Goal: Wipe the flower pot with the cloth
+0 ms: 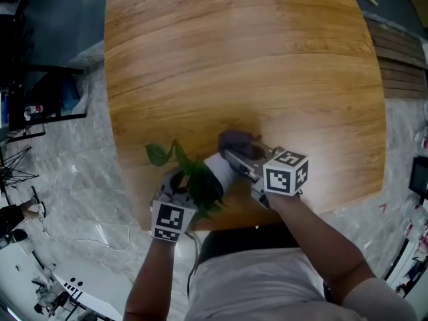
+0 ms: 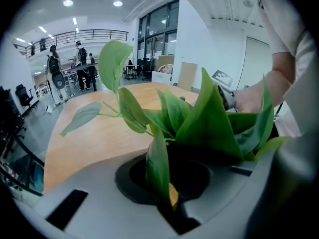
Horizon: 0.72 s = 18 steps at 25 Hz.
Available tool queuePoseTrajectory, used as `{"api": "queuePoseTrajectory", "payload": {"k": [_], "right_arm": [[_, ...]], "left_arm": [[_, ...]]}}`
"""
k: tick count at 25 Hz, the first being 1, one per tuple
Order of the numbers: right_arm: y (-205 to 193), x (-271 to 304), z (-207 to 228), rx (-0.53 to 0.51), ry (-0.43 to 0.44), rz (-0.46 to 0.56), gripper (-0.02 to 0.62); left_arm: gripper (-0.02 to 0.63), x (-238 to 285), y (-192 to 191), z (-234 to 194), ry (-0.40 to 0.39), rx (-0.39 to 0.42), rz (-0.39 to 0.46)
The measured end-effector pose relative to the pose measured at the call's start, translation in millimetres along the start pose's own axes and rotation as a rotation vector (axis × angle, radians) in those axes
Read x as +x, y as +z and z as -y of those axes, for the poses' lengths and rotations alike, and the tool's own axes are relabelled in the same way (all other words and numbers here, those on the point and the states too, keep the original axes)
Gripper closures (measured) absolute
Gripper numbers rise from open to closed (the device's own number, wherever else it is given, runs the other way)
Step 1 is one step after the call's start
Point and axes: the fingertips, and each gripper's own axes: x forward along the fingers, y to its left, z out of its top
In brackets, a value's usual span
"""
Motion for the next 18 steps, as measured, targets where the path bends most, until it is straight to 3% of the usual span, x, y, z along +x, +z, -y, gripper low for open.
{"api": "queuePoseTrajectory", "payload": {"k": [4, 6, 13, 15, 18], "right_arm": [[7, -4, -70, -0.045, 0.124, 0.002, 0.501], [5, -6, -84, -0.06, 0.143, 0.01, 0.5], [-3, -13, 9, -0.025, -0.104, 0.077, 0.502], [-2, -11, 2, -0.033, -0.086, 0.093, 0.502], [-4, -9, -50, -0.072, 0.026, 0.099, 0.502]], "left_arm": [[0.578, -1, -6, -4, 0.009, -0.07, -0.033], [0.578, -1, -8, -7, 0.008, -0.116, -0.04], [0.578, 1, -16, -16, 0.017, -0.331, -0.035], [0.578, 1, -24, -18, 0.021, -0.394, -0.032], [0.578, 0, -36, -23, 0.022, -0.527, -0.025]]}}
